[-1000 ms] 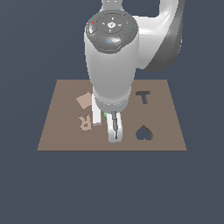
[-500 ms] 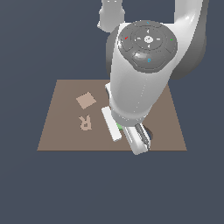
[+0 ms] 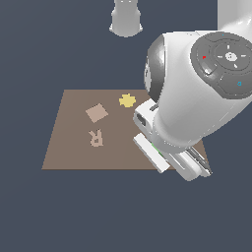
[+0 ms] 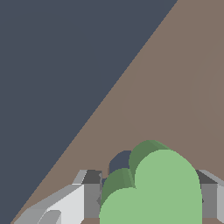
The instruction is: Insert a designated object into the corresponding slot on a board.
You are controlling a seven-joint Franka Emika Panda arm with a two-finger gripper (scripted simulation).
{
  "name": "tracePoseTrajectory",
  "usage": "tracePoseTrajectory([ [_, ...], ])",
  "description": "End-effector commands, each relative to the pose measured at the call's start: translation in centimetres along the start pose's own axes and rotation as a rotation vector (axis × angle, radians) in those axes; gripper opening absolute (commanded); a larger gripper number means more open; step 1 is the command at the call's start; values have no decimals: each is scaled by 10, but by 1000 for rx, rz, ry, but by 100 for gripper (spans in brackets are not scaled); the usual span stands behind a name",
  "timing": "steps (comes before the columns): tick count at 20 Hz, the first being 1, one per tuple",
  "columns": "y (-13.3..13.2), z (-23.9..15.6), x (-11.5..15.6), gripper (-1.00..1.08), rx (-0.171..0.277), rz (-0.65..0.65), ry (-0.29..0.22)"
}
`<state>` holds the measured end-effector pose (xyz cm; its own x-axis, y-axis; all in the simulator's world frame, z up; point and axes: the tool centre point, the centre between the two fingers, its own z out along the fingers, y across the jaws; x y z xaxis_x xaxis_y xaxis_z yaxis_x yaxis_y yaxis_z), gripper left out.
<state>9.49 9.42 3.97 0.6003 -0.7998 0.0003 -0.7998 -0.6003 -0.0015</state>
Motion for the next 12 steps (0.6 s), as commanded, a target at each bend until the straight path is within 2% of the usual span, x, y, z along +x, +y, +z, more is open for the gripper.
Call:
tracePoseTrajectory([
  [1,-7,-1,-5,-100,0,-45,0],
  [12,-13,5,-12,-100,-1,-83,-1],
])
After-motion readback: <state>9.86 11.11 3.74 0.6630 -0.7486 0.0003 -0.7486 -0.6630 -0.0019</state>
